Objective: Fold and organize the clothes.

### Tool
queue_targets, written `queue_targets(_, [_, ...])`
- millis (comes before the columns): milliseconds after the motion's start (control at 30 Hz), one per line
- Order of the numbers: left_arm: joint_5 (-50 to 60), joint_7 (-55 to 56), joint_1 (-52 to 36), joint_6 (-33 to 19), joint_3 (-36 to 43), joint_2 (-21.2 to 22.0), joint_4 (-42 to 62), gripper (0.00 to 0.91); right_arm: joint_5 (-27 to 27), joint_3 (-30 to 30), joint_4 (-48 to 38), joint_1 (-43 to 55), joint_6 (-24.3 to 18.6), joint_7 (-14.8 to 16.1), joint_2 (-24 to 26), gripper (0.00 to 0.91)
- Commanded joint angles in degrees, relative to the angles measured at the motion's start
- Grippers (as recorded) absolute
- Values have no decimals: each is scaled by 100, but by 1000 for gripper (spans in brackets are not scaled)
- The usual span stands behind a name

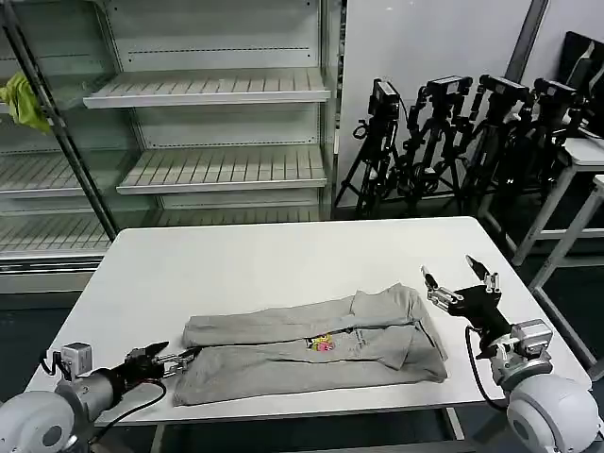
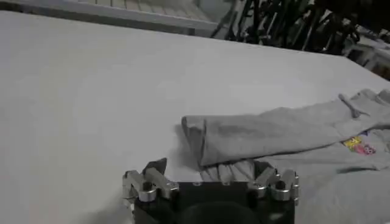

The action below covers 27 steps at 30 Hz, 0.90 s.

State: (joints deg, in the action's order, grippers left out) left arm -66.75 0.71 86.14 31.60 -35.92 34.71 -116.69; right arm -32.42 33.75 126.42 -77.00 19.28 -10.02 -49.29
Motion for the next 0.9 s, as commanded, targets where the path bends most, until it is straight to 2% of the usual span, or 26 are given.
queue_targets(33, [5, -35, -468, 60, 376, 80, 103, 907, 36, 10, 79, -72, 7, -14, -92, 907])
queue_targets(400, [69, -37, -752, 73, 645, 157, 171, 907, 187, -161, 7, -62, -5, -13, -209, 907])
queue_targets(900, [299, -94, -607, 67, 741, 300, 150, 907, 320, -270, -52, -129, -54, 2, -360, 907])
